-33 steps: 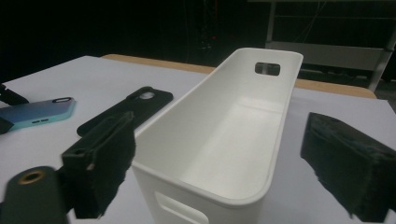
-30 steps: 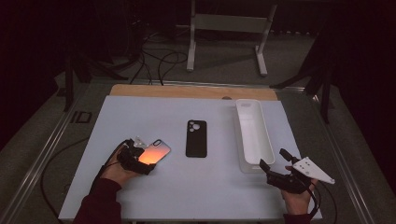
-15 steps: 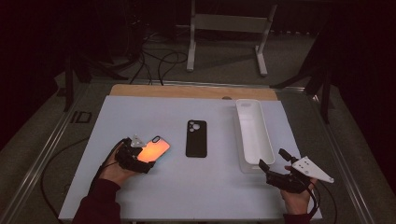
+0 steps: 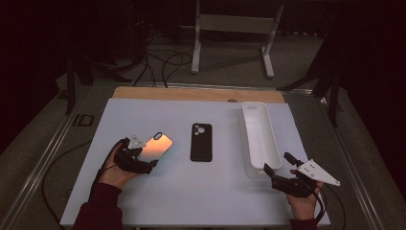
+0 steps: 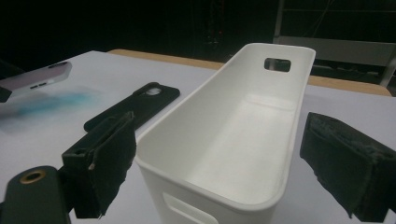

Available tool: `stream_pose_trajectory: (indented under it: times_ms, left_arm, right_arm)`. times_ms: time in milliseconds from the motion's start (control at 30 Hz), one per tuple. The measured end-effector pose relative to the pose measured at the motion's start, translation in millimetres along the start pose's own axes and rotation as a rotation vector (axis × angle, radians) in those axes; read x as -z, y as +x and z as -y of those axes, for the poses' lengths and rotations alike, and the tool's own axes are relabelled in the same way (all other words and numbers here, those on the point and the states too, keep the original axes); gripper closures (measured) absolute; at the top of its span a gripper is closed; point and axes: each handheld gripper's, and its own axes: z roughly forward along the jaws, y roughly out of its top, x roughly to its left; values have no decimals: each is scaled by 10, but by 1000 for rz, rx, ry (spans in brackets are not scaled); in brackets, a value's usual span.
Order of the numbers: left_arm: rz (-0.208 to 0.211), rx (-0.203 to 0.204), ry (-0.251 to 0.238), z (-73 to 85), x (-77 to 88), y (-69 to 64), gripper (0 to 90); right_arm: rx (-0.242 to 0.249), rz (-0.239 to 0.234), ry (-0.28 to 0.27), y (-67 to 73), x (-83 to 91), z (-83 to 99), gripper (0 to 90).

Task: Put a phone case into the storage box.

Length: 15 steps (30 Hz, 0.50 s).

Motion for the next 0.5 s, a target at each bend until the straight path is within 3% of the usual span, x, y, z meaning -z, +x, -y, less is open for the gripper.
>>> stream_pose_trajectory:
  times_ms: [500]
  left_arm:
    - [-14, -19, -66, -103, 47, -92, 171]
  right_arm:
    - [-1, -16, 21, 8, -14, -48, 100]
